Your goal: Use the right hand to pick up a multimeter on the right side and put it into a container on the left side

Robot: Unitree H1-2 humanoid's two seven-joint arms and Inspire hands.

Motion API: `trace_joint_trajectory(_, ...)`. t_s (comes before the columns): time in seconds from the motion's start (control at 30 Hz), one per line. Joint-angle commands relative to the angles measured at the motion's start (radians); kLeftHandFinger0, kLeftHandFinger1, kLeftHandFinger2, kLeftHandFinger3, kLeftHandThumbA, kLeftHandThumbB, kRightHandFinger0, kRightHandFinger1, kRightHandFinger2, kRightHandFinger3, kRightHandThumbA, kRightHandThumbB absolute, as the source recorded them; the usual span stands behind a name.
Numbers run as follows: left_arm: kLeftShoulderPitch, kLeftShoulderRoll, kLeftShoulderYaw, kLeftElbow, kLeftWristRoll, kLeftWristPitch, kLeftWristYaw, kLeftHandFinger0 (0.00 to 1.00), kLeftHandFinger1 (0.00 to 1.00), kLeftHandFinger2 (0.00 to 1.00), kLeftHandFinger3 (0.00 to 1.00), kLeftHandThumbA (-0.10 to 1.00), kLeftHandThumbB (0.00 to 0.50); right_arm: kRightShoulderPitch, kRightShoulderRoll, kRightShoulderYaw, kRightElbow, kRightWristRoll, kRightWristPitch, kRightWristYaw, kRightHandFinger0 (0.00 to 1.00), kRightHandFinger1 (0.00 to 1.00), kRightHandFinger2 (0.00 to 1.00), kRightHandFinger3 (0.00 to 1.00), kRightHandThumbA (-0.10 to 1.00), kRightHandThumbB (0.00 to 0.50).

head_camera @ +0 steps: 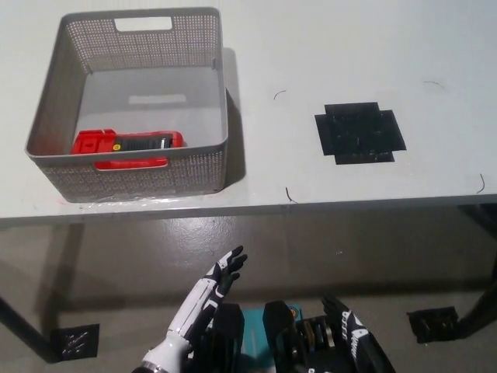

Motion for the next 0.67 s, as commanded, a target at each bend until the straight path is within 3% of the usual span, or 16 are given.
trace_joint_trajectory(0.0, -0.045, -0.017, 0.021, -0.006, -0.002, -0.054, 0.045, 1.0, 1.0, 1.0, 1.0, 1.0, 0.472, -0.062, 0.01, 0.009, -0.002, 0.058, -0.102, 0.044, 1.0, 1.0, 1.0, 1.0, 1.0, 0.356)
trace_joint_trajectory(0.17, -0.054, -0.02, 0.023, 0.0, 0.0, -0.054, 0.049, 1.0, 1.0, 1.0, 1.0, 1.0, 0.465, -0.078, 0.008, 0.003, 0.0, 0.063, -0.063, 0.046, 1.0, 1.0, 1.0, 1.0, 1.0, 0.358)
trace_joint_trajectory(0.27, -0.068, -0.018, 0.023, 0.003, 0.001, -0.054, 0.05, 1.0, 1.0, 1.0, 1.0, 1.0, 0.454, -0.096, 0.008, -0.002, 0.004, 0.084, -0.046, 0.058, 1.0, 1.0, 1.0, 1.0, 1.0, 0.333)
trace_joint_trajectory(0.63, -0.097, -0.021, 0.024, 0.021, -0.002, -0.054, 0.06, 1.0, 1.0, 1.0, 1.0, 1.0, 0.448, -0.139, 0.0, -0.013, 0.0, 0.094, -0.008, 0.065, 1.0, 1.0, 1.0, 1.0, 1.0, 0.341)
